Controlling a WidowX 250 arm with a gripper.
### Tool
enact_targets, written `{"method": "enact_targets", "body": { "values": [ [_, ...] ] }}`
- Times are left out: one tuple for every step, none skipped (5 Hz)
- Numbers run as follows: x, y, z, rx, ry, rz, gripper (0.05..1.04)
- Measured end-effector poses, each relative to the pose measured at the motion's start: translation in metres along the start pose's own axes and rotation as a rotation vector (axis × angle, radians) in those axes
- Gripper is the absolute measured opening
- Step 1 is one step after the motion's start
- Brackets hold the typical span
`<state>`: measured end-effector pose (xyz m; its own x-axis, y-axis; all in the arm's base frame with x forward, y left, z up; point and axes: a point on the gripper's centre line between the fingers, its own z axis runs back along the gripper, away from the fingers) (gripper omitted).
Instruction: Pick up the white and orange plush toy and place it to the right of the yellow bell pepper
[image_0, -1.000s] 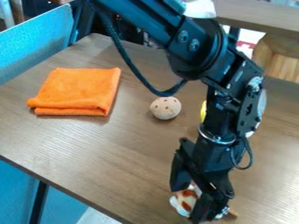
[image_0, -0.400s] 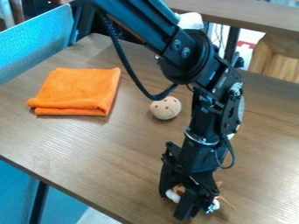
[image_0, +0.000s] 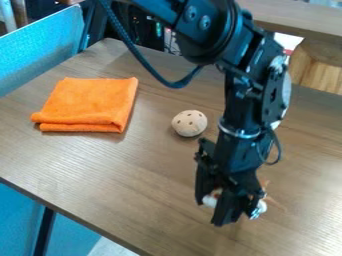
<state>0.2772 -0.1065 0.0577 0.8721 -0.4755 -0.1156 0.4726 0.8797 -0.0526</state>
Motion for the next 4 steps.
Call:
{"method": "enact_targets", "body": {
  "values": [
    [0.024, 0.003, 0.016, 0.015, -0.116, 0.061, 0.6],
    [0.07, 0.01, 0.026, 0.018, -0.135, 0.064, 0.599],
    [0.116, 0.014, 0.028, 0.009, -0.102, 0.018, 0.599],
    [0.141, 0.016, 0.027, 0.004, -0.076, 0.0, 0.599]
  ]
}}
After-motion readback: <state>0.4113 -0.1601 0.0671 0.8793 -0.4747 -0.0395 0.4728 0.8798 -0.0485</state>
